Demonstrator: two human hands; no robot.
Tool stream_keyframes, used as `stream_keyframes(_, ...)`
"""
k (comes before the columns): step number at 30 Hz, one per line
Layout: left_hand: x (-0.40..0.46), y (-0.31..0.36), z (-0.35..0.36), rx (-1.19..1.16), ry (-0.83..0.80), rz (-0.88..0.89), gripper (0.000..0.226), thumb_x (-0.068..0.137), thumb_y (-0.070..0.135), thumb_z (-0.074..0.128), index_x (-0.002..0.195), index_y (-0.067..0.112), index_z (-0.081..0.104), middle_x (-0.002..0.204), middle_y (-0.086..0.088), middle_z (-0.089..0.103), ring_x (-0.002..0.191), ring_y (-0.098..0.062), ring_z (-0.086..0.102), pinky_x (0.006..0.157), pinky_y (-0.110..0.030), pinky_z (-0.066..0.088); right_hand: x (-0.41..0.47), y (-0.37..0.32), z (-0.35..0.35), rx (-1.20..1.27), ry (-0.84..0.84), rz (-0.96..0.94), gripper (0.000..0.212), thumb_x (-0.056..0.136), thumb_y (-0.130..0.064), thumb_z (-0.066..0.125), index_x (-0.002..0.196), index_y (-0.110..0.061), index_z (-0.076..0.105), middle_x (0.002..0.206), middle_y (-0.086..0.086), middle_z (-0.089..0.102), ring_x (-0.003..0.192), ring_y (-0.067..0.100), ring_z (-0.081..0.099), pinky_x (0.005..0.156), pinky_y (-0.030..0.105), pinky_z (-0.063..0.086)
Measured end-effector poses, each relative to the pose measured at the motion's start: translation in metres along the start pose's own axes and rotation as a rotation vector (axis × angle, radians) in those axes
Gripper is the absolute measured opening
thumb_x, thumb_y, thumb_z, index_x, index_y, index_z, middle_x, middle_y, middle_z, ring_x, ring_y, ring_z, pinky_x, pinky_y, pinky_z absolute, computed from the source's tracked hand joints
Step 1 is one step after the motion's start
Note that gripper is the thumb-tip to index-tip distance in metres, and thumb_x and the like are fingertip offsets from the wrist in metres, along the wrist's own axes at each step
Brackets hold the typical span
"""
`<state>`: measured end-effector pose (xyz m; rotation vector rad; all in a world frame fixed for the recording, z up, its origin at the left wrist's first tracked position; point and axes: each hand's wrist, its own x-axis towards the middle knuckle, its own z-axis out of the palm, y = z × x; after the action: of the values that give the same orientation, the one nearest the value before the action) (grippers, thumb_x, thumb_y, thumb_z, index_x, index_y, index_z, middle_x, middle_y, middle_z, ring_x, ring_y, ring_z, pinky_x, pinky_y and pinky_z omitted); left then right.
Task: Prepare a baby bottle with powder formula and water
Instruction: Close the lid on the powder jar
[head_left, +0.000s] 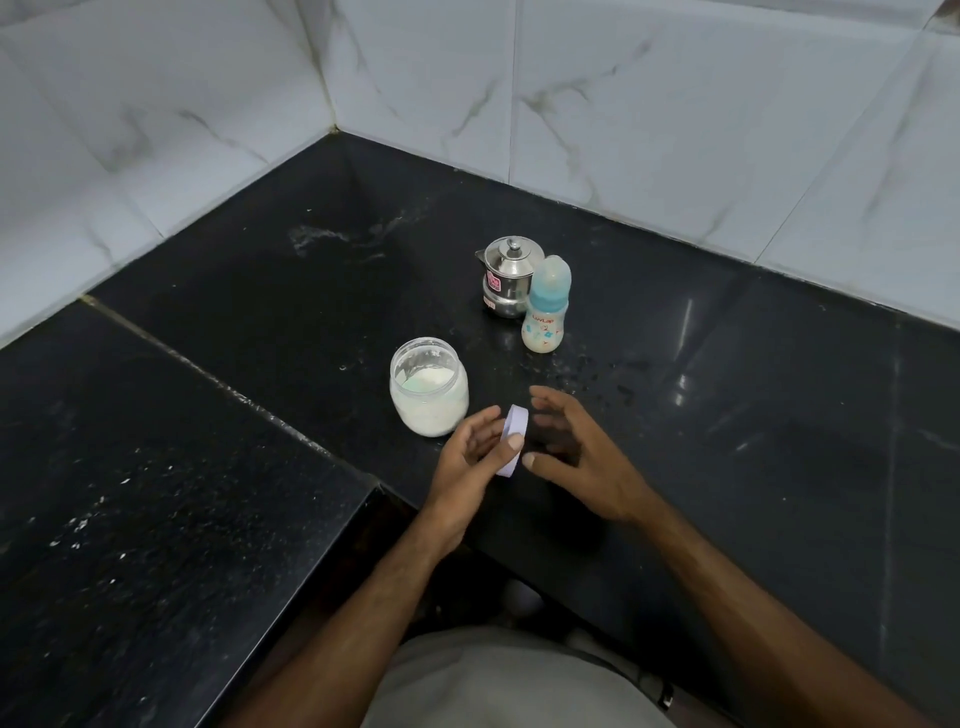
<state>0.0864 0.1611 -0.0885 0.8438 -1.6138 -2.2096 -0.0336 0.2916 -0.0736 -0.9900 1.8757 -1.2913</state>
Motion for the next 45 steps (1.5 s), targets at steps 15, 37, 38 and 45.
stream_keyframes(15,-0.014,0.008,-0.057,0.204,0.07,0.101,0.021,0.087,0.012,0.068,0.108,0.013,0.065,0.103,-0.006,0.07,0.101,-0.022,0.066,0.082,-0.02,0.051,0.027,-0.038,-0.006,-0.186,0.043,-0.129,0.071,0.077,-0.03,0.08,0.135,-0.035,0.039,0.136,-0.012,0.042,0.123,0.006,0.047,0.092,0.027,0.053)
stream_keyframes(37,0.027,0.06,-0.092,0.559,0.062,0.365,0.115,0.067,0.027,0.087,0.15,0.031,0.008,0.135,0.032,0.036,0.125,0.017,0.035,0.098,-0.003,0.032,0.12,-0.108,0.03,-0.824,-0.202,-0.281,0.083,0.078,-0.052,0.071,0.146,-0.036,0.027,0.142,-0.004,0.044,0.124,0.016,0.044,0.104,0.035,0.041)
stream_keyframes(38,0.027,0.06,-0.091,0.554,0.055,0.366,0.115,0.067,0.026,0.087,0.151,0.03,0.008,0.13,0.037,0.033,0.12,0.024,0.034,0.092,0.002,0.031,0.12,-0.108,0.031,-0.829,-0.202,-0.278,0.083,0.078,-0.052,0.071,0.147,-0.036,0.026,0.142,-0.004,0.044,0.124,0.016,0.044,0.104,0.035,0.041)
stream_keyframes(45,0.034,0.058,-0.091,0.525,0.036,0.351,0.111,0.069,0.013,0.085,0.15,0.025,0.01,0.128,0.027,0.035,0.11,0.033,0.032,0.088,0.006,0.031,0.116,-0.106,0.036,-0.823,-0.183,-0.247,0.086,0.078,-0.051,0.071,0.149,-0.033,0.026,0.143,-0.004,0.043,0.125,0.016,0.042,0.104,0.036,0.042)
